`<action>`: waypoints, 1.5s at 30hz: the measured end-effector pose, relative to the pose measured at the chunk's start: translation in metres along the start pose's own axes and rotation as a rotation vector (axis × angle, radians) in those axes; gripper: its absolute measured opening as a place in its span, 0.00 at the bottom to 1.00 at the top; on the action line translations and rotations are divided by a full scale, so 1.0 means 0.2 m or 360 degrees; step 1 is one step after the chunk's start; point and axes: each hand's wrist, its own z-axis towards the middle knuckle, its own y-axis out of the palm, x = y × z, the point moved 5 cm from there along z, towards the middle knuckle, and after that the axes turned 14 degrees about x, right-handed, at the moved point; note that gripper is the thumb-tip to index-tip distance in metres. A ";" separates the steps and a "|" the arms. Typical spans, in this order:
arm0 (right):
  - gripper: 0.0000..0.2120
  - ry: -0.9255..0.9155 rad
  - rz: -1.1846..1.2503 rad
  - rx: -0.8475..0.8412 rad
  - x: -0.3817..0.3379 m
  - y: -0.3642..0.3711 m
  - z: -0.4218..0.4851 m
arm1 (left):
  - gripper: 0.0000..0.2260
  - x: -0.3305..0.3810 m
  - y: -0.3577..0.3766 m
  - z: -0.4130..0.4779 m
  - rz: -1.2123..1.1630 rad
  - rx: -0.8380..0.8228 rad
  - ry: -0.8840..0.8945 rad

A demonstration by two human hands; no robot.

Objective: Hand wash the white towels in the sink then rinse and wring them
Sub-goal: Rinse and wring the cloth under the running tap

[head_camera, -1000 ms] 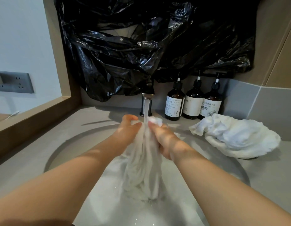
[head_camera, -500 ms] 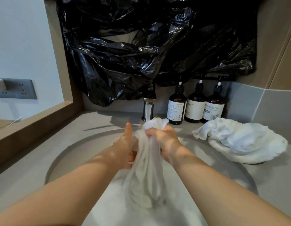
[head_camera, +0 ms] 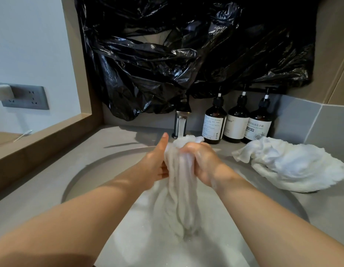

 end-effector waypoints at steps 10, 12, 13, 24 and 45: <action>0.13 -0.0454 -0.0527 0.0168 -0.05 0.03 -0.04 | 0.21 0.04 0.09 -0.01 -0.0377 0.0217 -0.0093; 0.11 -0.0511 -0.0588 0.0272 -0.07 0.00 -0.01 | 0.23 0.01 0.15 -0.05 -0.0387 0.0123 -0.0236; 0.12 -0.0475 -0.0561 0.0338 -0.08 -0.02 0.00 | 0.25 0.00 0.18 -0.05 -0.0359 0.0084 -0.0257; 0.20 -0.0380 -0.0660 0.0375 -0.08 0.01 0.02 | 0.21 -0.01 0.19 -0.08 -0.0274 -0.0126 -0.0227; 0.11 -0.0073 0.0061 0.0052 -0.01 -0.01 -0.05 | 0.11 0.10 -0.01 0.01 -0.0106 -0.0293 0.0263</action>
